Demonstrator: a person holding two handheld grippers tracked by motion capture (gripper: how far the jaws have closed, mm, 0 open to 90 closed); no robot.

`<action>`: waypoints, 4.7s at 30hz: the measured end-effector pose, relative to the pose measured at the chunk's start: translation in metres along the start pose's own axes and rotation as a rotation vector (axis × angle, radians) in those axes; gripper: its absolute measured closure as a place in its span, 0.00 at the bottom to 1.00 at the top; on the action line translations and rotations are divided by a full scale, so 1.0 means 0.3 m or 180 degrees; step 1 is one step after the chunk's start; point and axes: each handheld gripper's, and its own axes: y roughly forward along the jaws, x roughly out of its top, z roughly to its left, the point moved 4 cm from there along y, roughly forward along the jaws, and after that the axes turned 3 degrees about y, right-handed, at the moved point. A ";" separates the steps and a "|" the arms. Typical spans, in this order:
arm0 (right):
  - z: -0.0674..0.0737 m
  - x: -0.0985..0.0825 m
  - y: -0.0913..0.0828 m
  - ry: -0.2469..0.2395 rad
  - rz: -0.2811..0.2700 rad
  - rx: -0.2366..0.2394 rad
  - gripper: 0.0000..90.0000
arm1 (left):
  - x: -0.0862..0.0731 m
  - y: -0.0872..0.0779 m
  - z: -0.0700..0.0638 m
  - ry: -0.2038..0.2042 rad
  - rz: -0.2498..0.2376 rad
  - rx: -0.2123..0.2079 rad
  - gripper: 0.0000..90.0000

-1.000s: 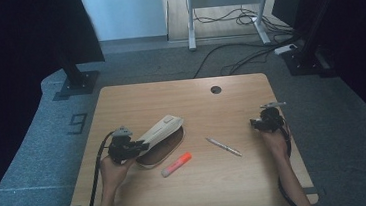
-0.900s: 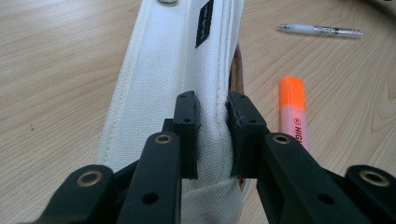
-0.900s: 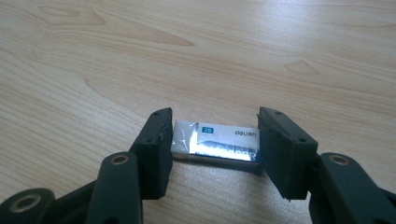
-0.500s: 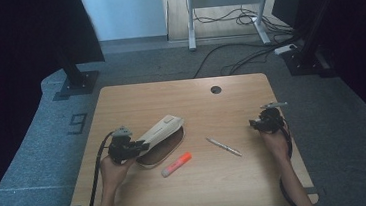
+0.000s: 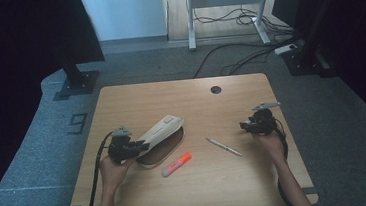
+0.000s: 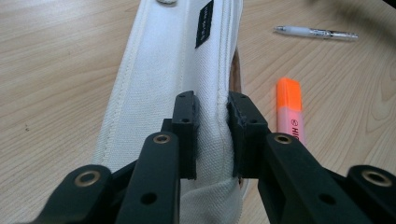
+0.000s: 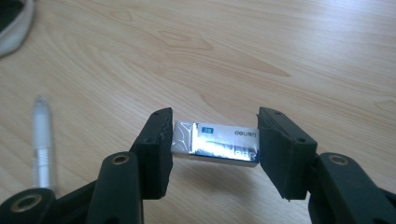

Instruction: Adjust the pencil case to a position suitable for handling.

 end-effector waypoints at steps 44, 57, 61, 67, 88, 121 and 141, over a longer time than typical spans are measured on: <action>0.311 0.077 0.092 -0.0469 0.0033 0.0620 0.51 | -0.009 0.001 0.008 -0.0022 -0.0061 -0.0166 0.79; 0.396 0.102 0.126 -0.0535 0.0037 0.0781 0.51 | -0.004 -0.007 0.012 -0.0060 -0.0122 -0.0141 0.81; 0.414 0.108 0.132 -0.0504 0.0023 0.0837 0.51 | -0.001 -0.012 0.012 -0.0074 -0.0160 -0.0137 0.82; 0.453 0.119 0.151 -0.0573 0.0034 0.0884 0.51 | 0.003 -0.019 0.010 -0.0094 -0.0198 -0.0133 0.83; 0.594 0.139 0.244 -0.0802 0.0109 0.0995 0.51 | 0.004 -0.014 0.005 -0.0085 -0.0170 -0.0138 0.83; 0.679 0.177 0.414 -0.0825 0.0150 0.0845 0.51 | 0.016 -0.001 -0.028 0.0001 -0.0122 -0.0219 0.83; 0.696 0.170 0.378 -0.1008 0.0299 0.0883 0.25 | 0.015 0.004 -0.024 0.0004 -0.0089 -0.0112 0.84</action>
